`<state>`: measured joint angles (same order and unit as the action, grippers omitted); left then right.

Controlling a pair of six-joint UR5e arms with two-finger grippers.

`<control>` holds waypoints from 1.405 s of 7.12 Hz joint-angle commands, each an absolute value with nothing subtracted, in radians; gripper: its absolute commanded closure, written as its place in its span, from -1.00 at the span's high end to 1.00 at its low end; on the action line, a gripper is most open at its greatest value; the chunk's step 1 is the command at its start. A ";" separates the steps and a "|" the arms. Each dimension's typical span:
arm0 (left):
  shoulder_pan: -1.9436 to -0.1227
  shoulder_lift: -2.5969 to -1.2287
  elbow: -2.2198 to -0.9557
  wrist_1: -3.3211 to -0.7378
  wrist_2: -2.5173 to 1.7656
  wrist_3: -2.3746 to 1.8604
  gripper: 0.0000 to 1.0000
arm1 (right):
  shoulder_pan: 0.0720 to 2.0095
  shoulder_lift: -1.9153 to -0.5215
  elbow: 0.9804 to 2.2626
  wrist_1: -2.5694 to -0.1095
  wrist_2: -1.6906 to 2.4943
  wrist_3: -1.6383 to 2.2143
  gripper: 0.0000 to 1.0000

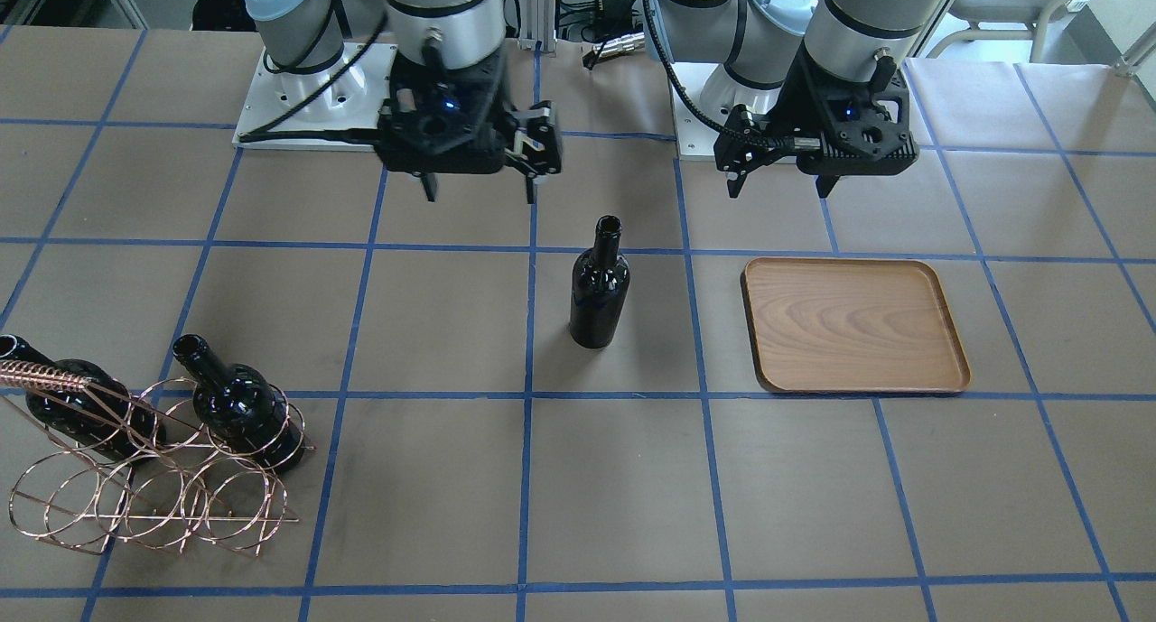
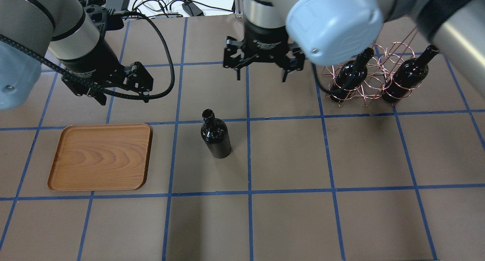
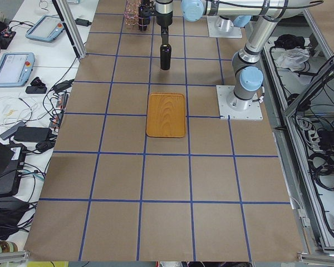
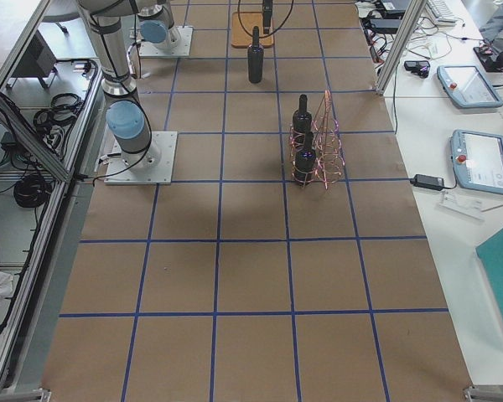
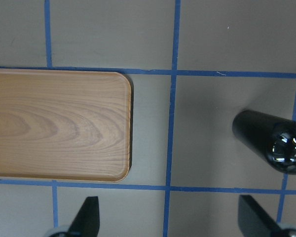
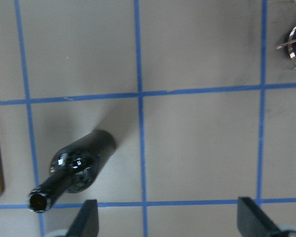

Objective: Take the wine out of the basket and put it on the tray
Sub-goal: 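Lower the left gripper onto the bottle neck while the right arm withdraws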

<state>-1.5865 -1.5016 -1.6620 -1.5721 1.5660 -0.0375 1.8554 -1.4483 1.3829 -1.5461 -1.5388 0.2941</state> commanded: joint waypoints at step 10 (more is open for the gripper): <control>-1.899 -1.690 -1.686 -1.440 1.532 -0.206 0.84 | 1.643 -1.534 1.402 -1.497 -1.623 -0.060 1.00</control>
<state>-1.8998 -1.6805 -1.6825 -1.4404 1.5307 -0.2154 1.6442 -1.5335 1.4003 -1.4981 -1.6231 -0.0582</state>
